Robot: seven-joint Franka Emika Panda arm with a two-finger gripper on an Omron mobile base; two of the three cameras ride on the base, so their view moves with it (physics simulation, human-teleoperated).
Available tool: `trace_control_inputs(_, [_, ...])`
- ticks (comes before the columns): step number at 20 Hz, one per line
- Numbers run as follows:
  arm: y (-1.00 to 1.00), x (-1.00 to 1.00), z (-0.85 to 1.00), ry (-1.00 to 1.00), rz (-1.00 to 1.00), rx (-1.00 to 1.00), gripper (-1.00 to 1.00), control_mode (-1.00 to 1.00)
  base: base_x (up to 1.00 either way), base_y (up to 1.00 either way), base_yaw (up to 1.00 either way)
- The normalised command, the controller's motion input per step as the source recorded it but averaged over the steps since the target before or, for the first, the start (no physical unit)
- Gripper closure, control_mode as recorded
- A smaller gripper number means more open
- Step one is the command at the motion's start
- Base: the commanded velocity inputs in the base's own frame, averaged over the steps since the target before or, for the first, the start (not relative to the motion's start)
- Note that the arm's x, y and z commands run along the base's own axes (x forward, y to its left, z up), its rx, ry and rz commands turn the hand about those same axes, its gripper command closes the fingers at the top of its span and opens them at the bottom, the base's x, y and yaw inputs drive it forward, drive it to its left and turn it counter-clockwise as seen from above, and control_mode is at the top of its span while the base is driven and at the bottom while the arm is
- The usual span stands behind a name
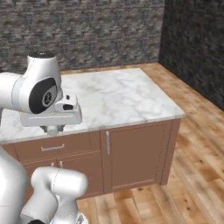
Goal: Pick up the marshmallow and place it in the cup of hot chocolate on the dining counter.
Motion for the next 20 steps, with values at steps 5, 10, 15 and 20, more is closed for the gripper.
trace_control_inputs(5, [0.00,0.00,0.00,0.00,0.00,0.00,1.00,1.00,0.50,-1.00,0.14])
trace_control_inputs(10, [0.00,0.00,0.00,0.00,0.00,0.00,1.00,1.00,0.32,-1.00,0.33])
trace_control_inputs(15, [0.00,0.00,0.00,0.00,0.00,0.00,1.00,1.00,0.30,-1.00,0.41])
trace_control_inputs(20, [0.00,0.00,0.00,0.00,0.00,0.00,1.00,1.00,0.11,-1.00,0.47])
